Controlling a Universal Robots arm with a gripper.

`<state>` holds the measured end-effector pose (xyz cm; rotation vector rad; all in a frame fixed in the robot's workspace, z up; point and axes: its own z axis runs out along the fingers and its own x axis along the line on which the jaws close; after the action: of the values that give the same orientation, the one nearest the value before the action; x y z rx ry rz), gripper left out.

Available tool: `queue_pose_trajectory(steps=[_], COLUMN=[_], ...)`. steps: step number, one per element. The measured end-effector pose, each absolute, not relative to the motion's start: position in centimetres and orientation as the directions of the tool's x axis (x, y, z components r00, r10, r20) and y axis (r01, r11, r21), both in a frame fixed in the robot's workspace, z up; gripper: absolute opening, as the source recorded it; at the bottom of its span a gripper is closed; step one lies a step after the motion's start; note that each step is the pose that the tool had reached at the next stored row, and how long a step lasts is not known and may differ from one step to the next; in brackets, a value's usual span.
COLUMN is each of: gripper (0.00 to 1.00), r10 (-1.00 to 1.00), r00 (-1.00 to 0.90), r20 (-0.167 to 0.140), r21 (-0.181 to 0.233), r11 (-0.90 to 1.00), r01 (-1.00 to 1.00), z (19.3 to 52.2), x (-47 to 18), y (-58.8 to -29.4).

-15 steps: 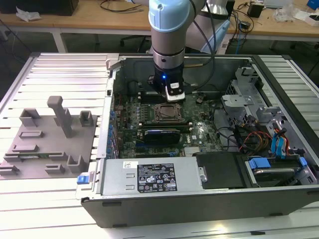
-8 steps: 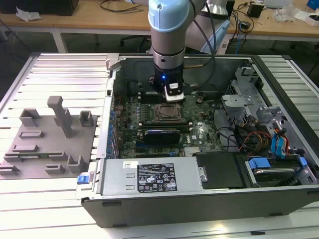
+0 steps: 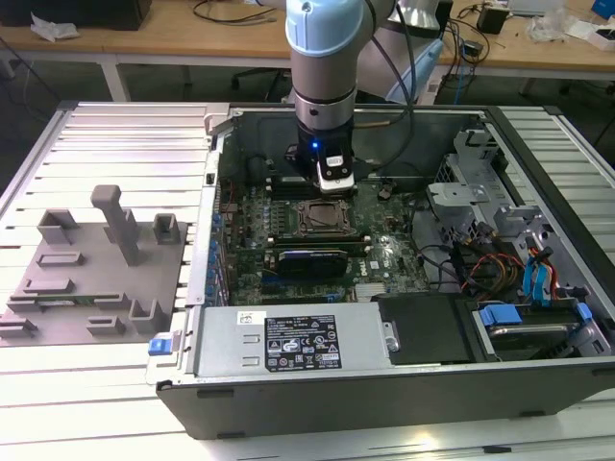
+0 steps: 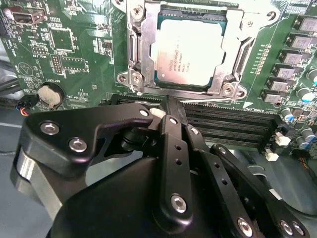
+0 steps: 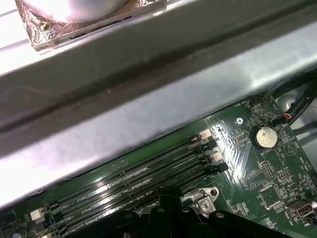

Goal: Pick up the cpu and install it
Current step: 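Install the first cpu locking lever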

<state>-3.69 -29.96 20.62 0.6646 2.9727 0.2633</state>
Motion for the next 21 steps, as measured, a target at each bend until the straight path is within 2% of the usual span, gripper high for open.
queue_pose_trajectory(steps=[21], gripper=[0.11], r10=[0.429], r00=[-0.902], r20=[-0.045], r21=[0.185], r11=[0.891], r01=[0.415], z=[21.11], x=[-3.71], y=[-29.75])
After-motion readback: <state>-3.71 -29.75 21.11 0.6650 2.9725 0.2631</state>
